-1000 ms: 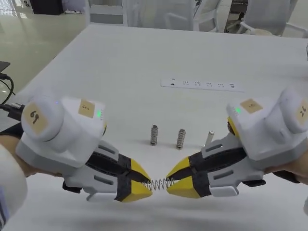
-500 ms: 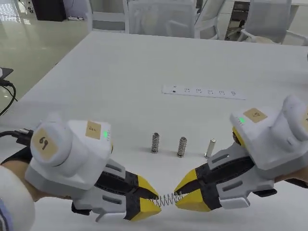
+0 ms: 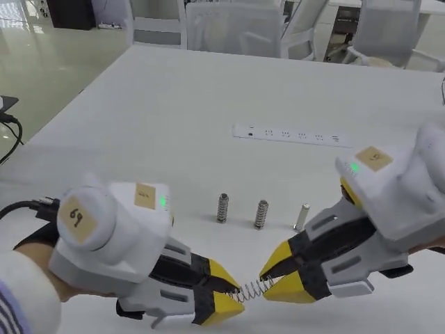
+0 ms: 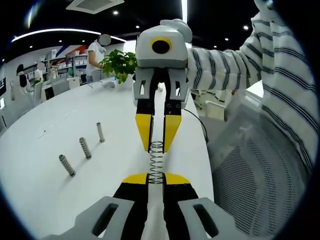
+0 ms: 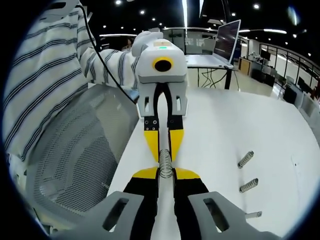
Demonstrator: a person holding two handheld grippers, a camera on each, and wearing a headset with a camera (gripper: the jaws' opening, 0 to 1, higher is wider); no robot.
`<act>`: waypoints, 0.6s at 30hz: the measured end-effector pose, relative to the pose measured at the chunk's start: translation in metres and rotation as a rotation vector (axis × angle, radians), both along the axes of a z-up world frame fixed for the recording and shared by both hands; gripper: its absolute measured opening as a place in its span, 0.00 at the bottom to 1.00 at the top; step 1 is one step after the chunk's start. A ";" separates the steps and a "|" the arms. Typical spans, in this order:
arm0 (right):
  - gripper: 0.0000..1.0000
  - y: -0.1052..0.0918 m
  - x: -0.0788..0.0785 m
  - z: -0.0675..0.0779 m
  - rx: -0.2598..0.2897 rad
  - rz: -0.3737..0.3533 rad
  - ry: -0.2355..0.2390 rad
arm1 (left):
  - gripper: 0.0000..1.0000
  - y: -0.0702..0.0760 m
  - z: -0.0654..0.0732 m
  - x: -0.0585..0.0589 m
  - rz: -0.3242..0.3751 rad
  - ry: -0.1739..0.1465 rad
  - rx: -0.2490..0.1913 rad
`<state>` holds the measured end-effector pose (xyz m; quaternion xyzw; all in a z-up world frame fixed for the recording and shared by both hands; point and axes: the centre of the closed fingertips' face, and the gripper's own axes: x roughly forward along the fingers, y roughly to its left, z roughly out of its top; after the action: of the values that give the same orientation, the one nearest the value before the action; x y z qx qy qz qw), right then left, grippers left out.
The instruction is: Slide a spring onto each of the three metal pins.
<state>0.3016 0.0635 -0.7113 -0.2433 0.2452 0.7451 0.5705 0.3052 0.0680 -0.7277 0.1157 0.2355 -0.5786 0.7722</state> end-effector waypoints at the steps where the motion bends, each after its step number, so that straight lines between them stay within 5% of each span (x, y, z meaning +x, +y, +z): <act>1: 0.07 0.000 0.000 0.001 -0.002 0.003 -0.003 | 0.02 -0.001 0.000 0.000 0.001 0.000 -0.003; 18: 0.07 -0.009 -0.004 0.010 -0.098 0.090 -0.087 | 0.02 -0.018 0.002 0.000 0.001 -0.012 -0.032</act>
<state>0.2978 0.0547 -0.7014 -0.3138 0.2453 0.7460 0.5338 0.3053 0.0504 -0.7256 0.1066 0.2216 -0.5812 0.7757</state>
